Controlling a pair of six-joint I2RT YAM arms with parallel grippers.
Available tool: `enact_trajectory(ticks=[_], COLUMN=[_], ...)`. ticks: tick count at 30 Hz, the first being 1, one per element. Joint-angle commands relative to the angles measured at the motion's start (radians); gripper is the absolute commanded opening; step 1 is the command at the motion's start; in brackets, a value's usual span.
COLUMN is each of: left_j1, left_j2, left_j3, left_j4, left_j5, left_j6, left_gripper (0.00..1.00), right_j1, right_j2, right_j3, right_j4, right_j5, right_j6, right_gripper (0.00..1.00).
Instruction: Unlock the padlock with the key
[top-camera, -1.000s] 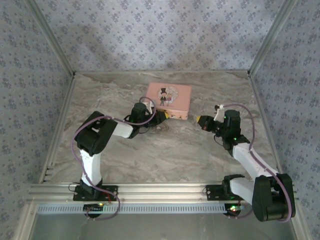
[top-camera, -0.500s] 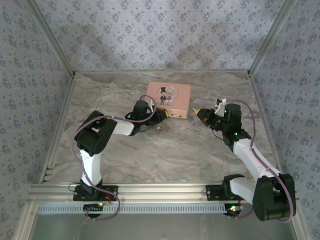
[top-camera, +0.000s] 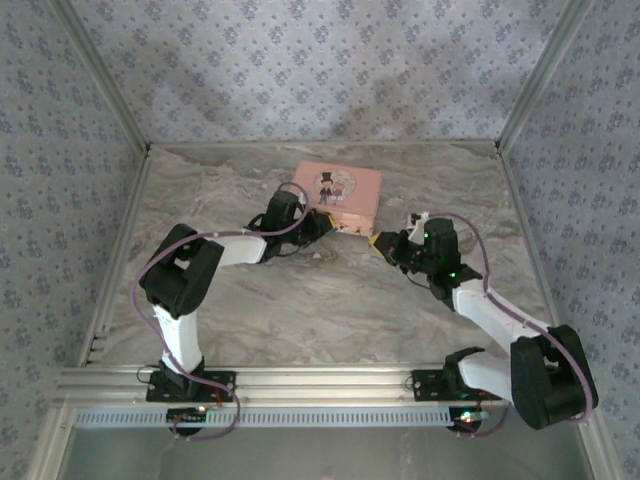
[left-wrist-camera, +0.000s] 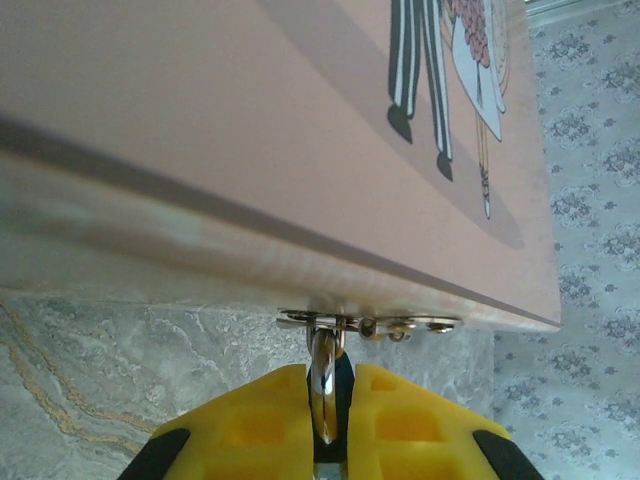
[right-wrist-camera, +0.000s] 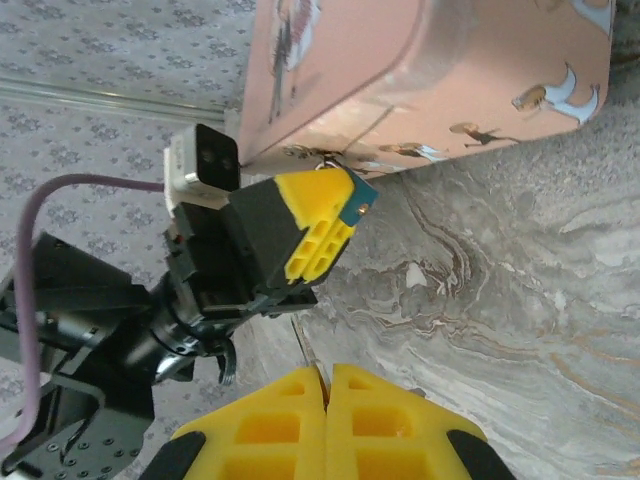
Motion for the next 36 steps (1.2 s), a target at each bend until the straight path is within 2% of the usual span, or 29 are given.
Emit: enact_trajectory(ticks=[1,11,25,36], left_j1=[0.01,0.012,0.014,0.016], left_j2=[-0.058,-0.051,-0.052,-0.043], left_j3=[0.035,0.02,-0.004,-0.027], left_j4=[0.021,0.076,0.133,0.197], left_j5=[0.025,0.045,0.046,0.062], left_j6=[-0.049,-0.084,-0.108,-0.142], left_gripper=[0.0,0.0,0.0,0.0], right_j1=[0.03,0.085,0.127,0.137], right_j2=[0.053,0.287,0.486,0.572], right_j3=[-0.034,-0.046,-0.003,0.03], right_j4=[0.166,0.492,0.693,0.768], right_j5=[0.055,0.063,0.087,0.113], right_j6=[0.054,0.1,0.162,0.176], right_gripper=[0.0,0.0,0.0,0.0])
